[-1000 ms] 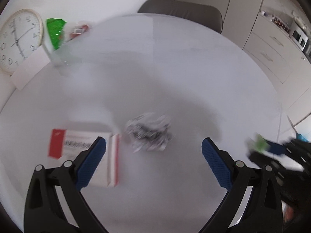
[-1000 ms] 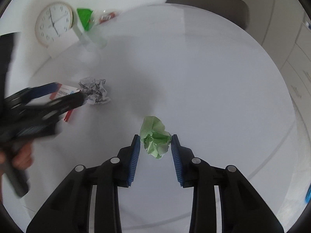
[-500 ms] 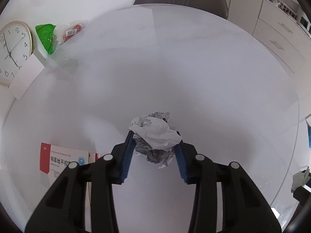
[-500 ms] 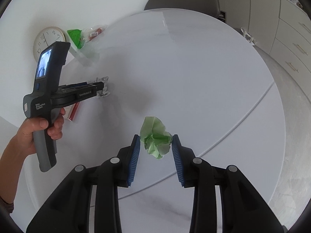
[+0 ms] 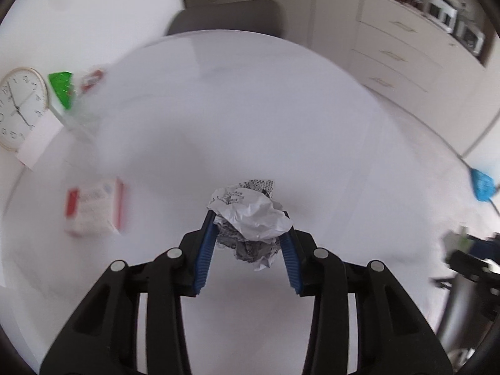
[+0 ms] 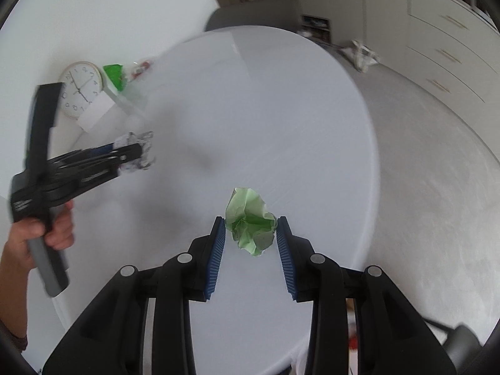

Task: Collect trash
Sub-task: 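Carry the silver foil and green paper to the wastebasket and release both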

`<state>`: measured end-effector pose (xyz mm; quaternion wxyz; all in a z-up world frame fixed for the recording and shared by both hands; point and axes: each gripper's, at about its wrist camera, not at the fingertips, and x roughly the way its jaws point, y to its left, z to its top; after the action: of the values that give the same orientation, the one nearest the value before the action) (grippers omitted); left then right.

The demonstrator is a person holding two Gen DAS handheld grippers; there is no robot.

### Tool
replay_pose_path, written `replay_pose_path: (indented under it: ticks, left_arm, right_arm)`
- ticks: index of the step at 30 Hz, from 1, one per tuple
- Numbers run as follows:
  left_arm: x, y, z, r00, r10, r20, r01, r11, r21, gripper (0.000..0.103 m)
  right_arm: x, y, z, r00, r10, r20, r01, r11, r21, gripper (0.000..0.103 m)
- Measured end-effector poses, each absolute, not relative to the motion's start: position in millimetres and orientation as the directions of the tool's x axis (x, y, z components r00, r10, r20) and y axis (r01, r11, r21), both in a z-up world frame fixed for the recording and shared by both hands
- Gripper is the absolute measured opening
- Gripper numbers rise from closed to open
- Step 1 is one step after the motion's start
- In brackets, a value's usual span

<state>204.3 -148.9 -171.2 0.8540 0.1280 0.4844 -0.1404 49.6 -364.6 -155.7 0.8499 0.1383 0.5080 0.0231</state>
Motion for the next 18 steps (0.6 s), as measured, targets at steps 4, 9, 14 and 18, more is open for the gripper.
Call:
replay_pose_path:
  ticks: [4,9,14,18]
  left_arm:
    - [135.3,-190.2,-167.5,0.436,-0.176,-0.882,0.445,0.894,0.042,0.039]
    - [55.7,-246.6,-175.2,0.346,-0.256,-0.902,0.549,0.835,-0.027,0.040]
    - [4.2,-291.3,-190.0,0.287,-0.277,-0.917,0.631,0.775,-0.036,0.040]
    - [-21.4,-314.1,-198.7,0.267,-0.275,-0.924,0.665,0.746,-0.030,0.040]
  right_arm:
    - [-14.4,-385.7,-164.9,0.446,0.139,-0.884,0.171,0.956,0.237,0.036]
    - [-80.8,-410.2,-189.6,0.391,0.098,-0.915,0.261,0.942,0.212,0.036]
    - [-124.5,-432.7,-221.1,0.337,0.074,-0.939,0.326,0.926,0.190,0.036]
    - [-145.5,-451.7,-253.4,0.287,0.062,-0.956,0.349,0.922,0.165,0.038]
